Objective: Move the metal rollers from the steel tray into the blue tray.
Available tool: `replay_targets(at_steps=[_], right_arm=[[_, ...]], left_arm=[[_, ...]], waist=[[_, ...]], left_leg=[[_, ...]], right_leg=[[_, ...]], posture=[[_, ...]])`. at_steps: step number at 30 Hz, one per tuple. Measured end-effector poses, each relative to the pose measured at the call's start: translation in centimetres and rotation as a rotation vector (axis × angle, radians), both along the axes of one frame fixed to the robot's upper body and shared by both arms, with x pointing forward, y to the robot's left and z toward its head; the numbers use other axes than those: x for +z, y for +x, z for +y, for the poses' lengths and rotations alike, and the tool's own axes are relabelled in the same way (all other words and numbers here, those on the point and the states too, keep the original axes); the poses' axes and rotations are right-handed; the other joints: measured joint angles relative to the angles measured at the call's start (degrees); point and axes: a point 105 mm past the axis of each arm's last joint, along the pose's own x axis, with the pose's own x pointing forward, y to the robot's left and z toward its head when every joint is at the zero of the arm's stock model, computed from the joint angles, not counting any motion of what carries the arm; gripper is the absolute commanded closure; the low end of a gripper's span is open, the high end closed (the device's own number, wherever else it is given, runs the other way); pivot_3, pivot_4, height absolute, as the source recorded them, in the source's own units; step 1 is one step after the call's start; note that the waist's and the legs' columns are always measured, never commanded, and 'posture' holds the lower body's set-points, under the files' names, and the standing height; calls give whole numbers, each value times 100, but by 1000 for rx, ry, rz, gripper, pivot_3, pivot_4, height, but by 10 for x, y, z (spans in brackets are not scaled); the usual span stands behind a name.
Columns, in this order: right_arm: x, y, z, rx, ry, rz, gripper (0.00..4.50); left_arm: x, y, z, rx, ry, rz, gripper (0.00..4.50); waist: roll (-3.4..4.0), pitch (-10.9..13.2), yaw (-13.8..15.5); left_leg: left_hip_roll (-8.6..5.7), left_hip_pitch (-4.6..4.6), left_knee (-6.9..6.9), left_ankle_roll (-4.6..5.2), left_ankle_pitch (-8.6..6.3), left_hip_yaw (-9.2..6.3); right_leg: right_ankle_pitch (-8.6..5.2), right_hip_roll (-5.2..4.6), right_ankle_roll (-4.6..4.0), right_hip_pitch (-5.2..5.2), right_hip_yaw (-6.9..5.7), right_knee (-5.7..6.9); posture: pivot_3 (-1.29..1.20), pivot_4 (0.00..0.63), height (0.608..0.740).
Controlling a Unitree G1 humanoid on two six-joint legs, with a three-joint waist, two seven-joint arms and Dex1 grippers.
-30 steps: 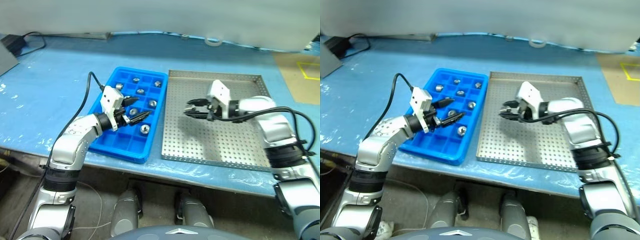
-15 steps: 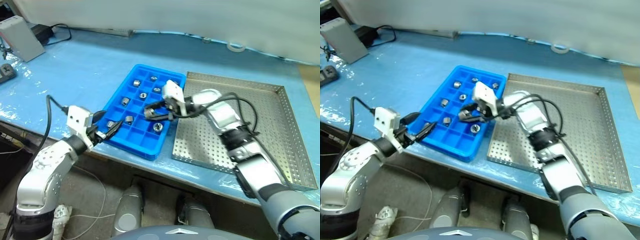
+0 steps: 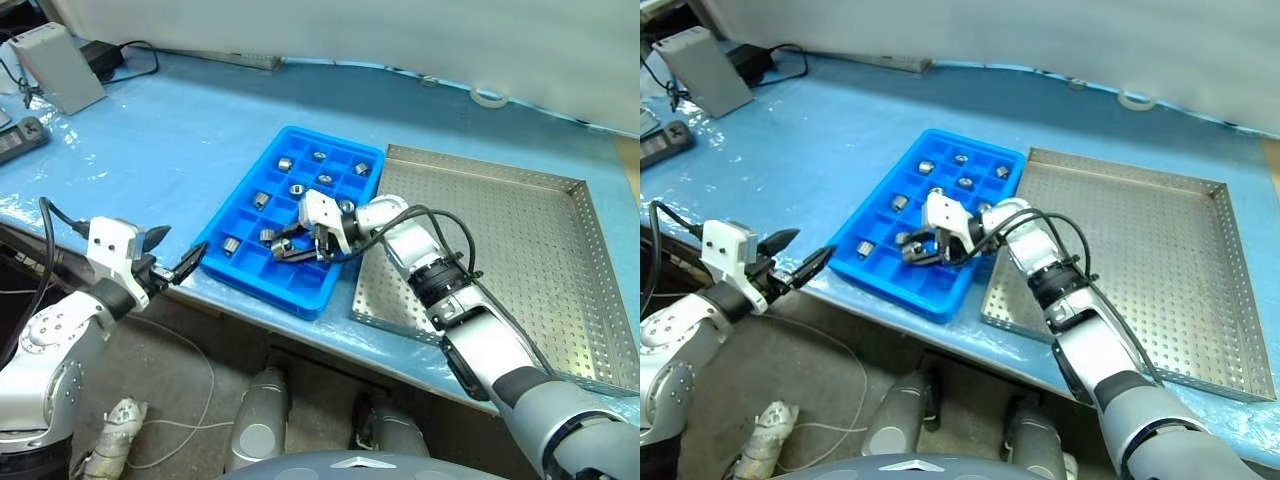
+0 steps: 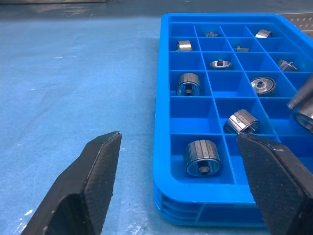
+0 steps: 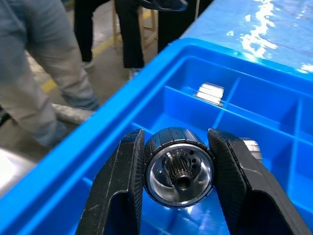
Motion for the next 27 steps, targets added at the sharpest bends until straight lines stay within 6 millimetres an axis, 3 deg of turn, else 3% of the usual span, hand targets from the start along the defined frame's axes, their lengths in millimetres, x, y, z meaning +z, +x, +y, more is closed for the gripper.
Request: replay_targets(at_steps=[3,12,13,16,21,27], right_arm=[[4,-6,9,16,21,51,2884],[-10,-2,19,-27,23,89,2884],[-11,-2,18,-24,20,80,2165],[-12,-1,17,-24,14,68,1311],[-12,4,12,-66,25,113,1311],[13,22,-3,-196,114,43,1311]], left_arm=[[5,7,-5,-26,0,-15,488],[4,12,-9,-54,-7,-6,488],[4,12,-9,-55,-7,-5,488],[3,11,-10,-58,-6,-2,488],[0,10,-15,-75,-9,11,488],[5,15,-29,-130,-23,-5,488]], waist=[[-3,-2,-1],[-4,-3,-19],[-4,-2,-18],[-5,-3,-18],[-5,-3,-17],[-5,-3,-26]], left_leg=[[2,33,-10,-10,6,-1],[0,30,-32,-25,15,0],[-1,29,-32,-25,15,0],[0,30,-33,-25,15,0],[0,31,-32,-26,16,0],[-1,32,-30,-29,18,1]], right_leg=[[-1,2,0,13,3,9],[-2,3,-3,1,4,6],[-2,3,-3,1,4,5],[-2,3,-3,3,4,4],[-2,3,-3,2,4,7],[-2,3,-3,3,4,11]], posture=[[396,150,740],[401,150,740],[400,150,740],[392,150,740],[365,150,740],[319,150,740]])
